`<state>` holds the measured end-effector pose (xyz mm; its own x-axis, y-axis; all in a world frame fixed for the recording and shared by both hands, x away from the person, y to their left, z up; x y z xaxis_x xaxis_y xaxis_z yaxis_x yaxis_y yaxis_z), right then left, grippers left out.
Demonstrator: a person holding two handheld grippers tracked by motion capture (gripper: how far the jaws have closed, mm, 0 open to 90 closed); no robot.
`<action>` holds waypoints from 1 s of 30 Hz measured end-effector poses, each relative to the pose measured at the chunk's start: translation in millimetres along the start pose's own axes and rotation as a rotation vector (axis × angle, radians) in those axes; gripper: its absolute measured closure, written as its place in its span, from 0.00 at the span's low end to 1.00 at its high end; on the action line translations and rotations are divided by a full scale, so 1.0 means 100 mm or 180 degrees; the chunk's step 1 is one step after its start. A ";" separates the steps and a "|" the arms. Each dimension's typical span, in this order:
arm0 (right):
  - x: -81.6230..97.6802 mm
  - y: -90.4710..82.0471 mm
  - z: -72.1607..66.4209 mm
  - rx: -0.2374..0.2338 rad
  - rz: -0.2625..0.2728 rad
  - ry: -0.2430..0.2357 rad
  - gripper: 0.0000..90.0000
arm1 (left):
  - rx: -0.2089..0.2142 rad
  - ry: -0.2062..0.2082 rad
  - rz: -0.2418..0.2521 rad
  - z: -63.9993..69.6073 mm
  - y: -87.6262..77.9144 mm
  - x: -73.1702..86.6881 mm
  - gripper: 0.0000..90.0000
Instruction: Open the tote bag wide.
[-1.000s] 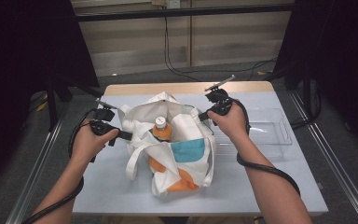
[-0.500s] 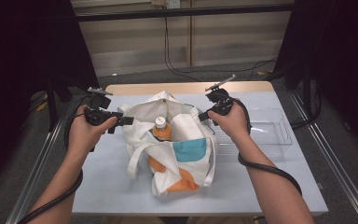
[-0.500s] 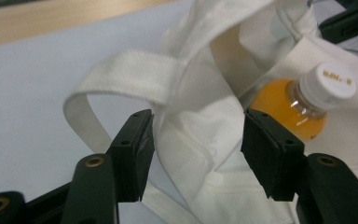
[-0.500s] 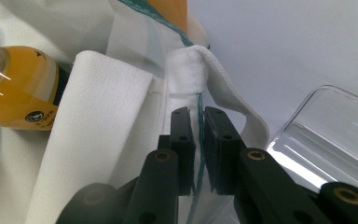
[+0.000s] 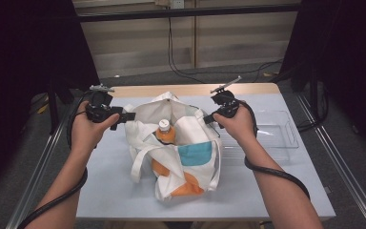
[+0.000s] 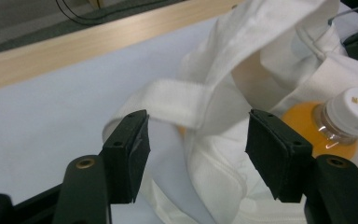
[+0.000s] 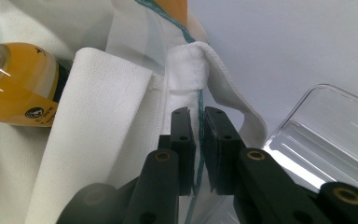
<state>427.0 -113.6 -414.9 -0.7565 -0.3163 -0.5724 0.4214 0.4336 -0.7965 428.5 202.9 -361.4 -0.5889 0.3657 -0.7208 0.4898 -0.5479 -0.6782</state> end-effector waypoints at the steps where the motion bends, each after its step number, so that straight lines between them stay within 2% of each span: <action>1: 0.00 0.00 0.00 -0.0003 0.0007 0.0002 0.92 | -0.0002 0.0017 0.0018 0.00 -0.02 -0.01 0.43; 3: 0.00 0.00 -0.01 0.0017 -0.0011 0.0009 0.92 | -0.0006 0.0020 0.0126 0.00 -0.05 -0.06 0.41; 6: -0.01 0.00 -0.02 0.0005 -0.0001 -0.0016 0.93 | 0.0011 0.0171 0.0203 0.03 -0.02 -0.10 0.39; 8: -0.01 -0.01 -0.03 0.0005 0.0009 -0.0005 0.93 | -0.0035 0.0219 0.0215 0.03 0.03 -0.11 0.39; 10: -0.02 -0.01 -0.03 0.0010 0.0001 -0.0008 0.93 | 0.0020 0.0225 0.0216 0.02 0.10 -0.10 0.42; 12: -0.02 -0.02 -0.03 0.0012 -0.0005 -0.0004 0.93 | -0.0012 0.0272 0.0216 0.01 0.18 -0.09 0.44; 15: -0.03 -0.02 -0.04 0.0016 -0.0005 -0.0017 0.93 | 0.0007 0.0241 0.0229 -0.02 0.28 -0.08 0.50; 23: -0.02 0.01 -0.03 -0.0021 0.0019 -0.0014 0.93 | 0.0080 0.0212 0.0050 -0.02 0.40 -0.05 0.71; 28: 0.01 0.01 -0.01 -0.0009 0.0012 0.0000 0.97 | 0.0110 0.0093 -0.0090 -0.04 0.40 -0.04 0.84; 30: 0.02 0.01 0.01 -0.0007 -0.0003 0.0022 0.99 | 0.0112 0.0054 -0.0095 -0.06 0.40 -0.03 0.85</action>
<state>426.4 -114.2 -416.7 -0.7603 -0.3108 -0.5704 0.4197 0.4351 -0.7966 453.7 184.7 -387.7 -0.5918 0.3947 -0.7028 0.4492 -0.5625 -0.6941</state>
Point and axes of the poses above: each handheld gripper's, and its own axes: y roughly forward along the jaws, x roughly out of its underside, z roughly to its right, the point moved 6 cm from there along y, roughly forward along the jaws, and after that the axes turned 4 degrees about x, right-handed, at the moved point
